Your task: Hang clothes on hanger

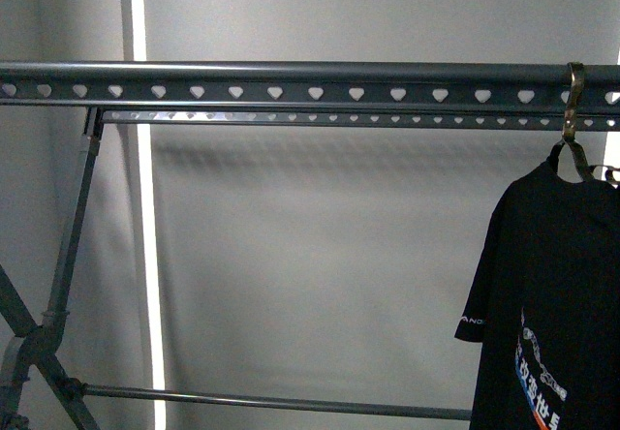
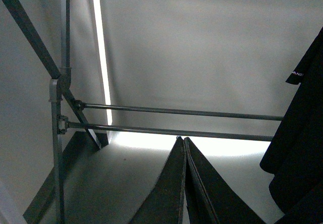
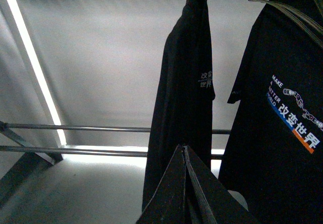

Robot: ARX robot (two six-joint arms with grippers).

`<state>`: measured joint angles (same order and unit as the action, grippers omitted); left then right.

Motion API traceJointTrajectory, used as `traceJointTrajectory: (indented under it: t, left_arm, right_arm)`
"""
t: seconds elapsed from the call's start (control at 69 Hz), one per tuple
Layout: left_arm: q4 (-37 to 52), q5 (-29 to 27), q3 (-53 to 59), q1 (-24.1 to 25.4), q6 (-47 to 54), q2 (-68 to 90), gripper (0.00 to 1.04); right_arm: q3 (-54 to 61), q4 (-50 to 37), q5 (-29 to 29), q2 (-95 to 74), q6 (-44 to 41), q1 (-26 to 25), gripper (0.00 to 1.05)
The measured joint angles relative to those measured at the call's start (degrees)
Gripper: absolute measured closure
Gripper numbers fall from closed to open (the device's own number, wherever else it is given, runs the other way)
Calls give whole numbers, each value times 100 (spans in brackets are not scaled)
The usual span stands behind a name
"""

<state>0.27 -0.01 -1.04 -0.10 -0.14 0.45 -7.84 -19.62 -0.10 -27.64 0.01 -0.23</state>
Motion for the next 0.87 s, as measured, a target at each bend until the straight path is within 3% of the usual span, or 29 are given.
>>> traceJointTrajectory:
  t: [0.768,0.797,0.87]
  left_arm:
    - [-13,-2,0,0,0,-20,101]
    - [-13,-2,0,0,-7,-20,100]
    - [-13,-2,0,0,0,-20,86]
  right_arm:
    - [750,776,0,1593,-2,2,102]
    - [750,813,2,1637,-11,2,101]
    - [750,828,0,1681,-9,2,88]
